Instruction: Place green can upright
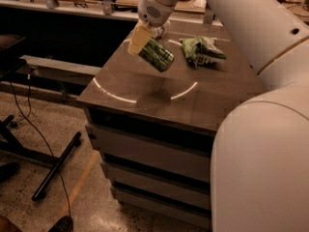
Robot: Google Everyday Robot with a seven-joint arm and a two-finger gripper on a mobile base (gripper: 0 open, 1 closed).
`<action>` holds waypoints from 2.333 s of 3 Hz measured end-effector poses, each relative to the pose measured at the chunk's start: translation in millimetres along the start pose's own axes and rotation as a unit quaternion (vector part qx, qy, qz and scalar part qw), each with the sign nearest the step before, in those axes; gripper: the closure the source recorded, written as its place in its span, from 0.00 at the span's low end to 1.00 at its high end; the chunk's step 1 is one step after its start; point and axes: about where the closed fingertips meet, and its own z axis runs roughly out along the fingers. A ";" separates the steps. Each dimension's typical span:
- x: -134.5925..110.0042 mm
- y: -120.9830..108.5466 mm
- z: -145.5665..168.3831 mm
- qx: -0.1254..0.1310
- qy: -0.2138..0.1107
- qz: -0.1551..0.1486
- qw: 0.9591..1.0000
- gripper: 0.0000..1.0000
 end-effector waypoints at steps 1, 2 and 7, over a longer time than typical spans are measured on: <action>1.0 -1.5 13.5 -0.021 -0.059 0.020 0.998 1.00; -0.5 2.6 7.9 -0.046 -0.190 0.059 0.979 1.00; 53.0 28.1 -74.0 0.069 -0.452 0.097 0.884 1.00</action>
Offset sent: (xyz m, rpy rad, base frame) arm -0.0193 -0.0749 0.0338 0.9635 0.0719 -0.0944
